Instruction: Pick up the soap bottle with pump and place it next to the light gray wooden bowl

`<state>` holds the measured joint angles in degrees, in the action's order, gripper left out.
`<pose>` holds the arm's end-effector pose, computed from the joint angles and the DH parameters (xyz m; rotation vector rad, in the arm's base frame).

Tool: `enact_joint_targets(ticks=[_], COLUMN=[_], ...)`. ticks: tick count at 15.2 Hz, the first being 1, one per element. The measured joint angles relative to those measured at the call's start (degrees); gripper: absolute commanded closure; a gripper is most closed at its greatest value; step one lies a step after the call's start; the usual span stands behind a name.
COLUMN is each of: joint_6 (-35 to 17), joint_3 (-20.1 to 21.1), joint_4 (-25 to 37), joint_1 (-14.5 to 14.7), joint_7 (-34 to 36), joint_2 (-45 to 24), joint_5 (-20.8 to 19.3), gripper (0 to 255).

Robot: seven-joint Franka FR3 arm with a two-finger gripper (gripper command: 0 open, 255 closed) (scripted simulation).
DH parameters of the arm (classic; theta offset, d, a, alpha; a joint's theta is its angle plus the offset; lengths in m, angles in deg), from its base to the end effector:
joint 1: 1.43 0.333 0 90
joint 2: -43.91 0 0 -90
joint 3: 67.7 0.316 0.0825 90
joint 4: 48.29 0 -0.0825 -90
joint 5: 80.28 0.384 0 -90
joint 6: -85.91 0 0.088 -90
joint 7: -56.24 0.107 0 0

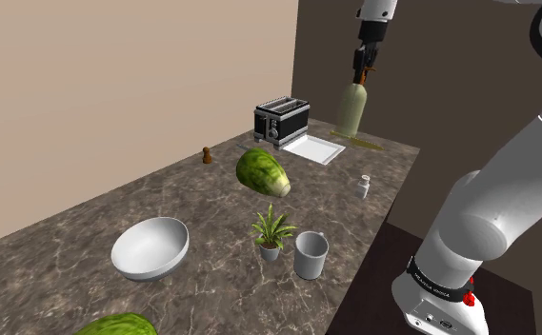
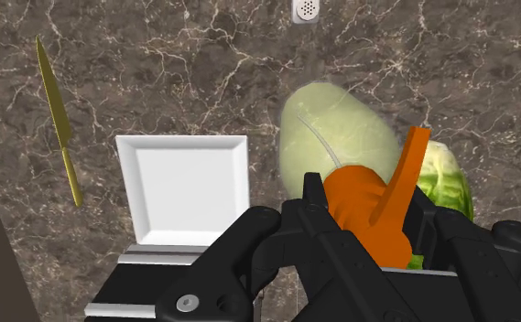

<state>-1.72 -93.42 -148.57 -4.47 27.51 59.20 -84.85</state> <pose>0.3960 -0.2626 0.6578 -3.1200 -0.0126 -0.0540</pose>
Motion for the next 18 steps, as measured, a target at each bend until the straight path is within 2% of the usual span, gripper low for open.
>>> enact_joint_targets(ticks=[11,18], joint_6=[8.9,8.9], joint_3=[-0.8,6.2], joint_4=[12.7,7.5], joint_1=[0.2,3.2], joint_7=[-1.3,8.7], joint_2=[-4.2,1.2], joint_5=[1.6,0.9], gripper=[255,255])
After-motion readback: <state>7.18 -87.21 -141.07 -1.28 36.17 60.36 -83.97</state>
